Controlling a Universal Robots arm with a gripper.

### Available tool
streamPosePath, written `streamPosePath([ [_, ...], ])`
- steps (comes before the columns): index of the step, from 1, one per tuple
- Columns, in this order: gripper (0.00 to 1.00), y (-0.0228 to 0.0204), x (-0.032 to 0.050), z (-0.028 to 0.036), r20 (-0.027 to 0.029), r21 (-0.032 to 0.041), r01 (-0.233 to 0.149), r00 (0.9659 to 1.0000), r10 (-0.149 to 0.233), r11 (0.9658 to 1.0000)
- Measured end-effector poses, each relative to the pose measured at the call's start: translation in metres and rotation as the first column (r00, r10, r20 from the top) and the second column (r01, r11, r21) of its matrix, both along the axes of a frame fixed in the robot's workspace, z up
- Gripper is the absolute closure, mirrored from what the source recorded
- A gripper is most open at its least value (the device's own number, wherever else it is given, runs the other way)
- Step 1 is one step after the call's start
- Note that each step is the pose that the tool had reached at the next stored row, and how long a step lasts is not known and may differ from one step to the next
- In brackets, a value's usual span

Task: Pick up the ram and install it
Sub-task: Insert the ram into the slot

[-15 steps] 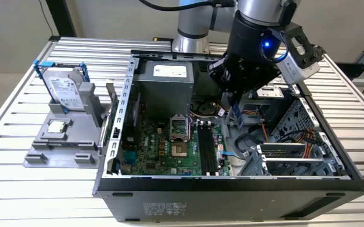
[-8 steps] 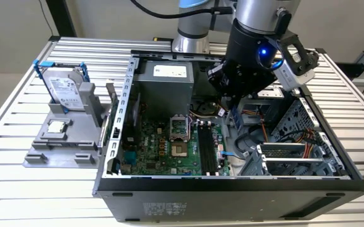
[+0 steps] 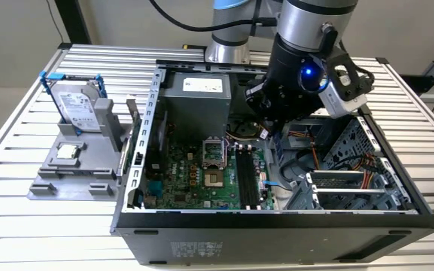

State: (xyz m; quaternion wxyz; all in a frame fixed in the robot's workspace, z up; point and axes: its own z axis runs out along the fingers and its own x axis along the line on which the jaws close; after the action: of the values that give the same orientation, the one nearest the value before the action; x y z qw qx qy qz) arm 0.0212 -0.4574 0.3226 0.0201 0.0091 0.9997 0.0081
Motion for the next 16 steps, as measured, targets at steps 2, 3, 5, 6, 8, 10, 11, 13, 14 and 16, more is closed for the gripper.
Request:
streamPosePath([
  [2,1.0,0.0,0.0,-0.0025,0.0,-0.0029,0.02,0.9998,-0.02,0.9998],
  [3,1.0,0.0,0.0,-0.0035,0.0002,-0.0063,0.025,0.9997,-0.025,0.9997],
  [5,1.0,0.0,0.0,-0.004,0.0002,-0.0088,0.026,0.9997,-0.026,0.9996],
  [6,1.0,0.0,0.0,-0.004,0.0003,-0.0087,0.027,0.9996,-0.027,0.9996],
  [8,1.0,0.0,0.0,-0.0041,0.0003,-0.0087,0.027,0.9996,-0.027,0.9996],
  [10,1.0,0.0,0.0,-0.0042,0.0004,-0.0086,0.028,0.9996,-0.028,0.9996],
  [11,1.0,0.0,0.0,-0.0046,0.0004,-0.0082,0.029,0.9996,-0.029,0.9995],
  [13,1.0,0.0,0.0,-0.0056,0.0004,-0.0087,0.034,0.9994,-0.034,0.9994],
  [14,1.0,0.0,0.0,-0.0063,0.0004,-0.0098,0.036,0.9993,-0.036,0.9993],
  [16,1.0,0.0,-0.0001,-0.0092,0.0004,-0.0106,0.043,0.9991,-0.043,0.999],
])
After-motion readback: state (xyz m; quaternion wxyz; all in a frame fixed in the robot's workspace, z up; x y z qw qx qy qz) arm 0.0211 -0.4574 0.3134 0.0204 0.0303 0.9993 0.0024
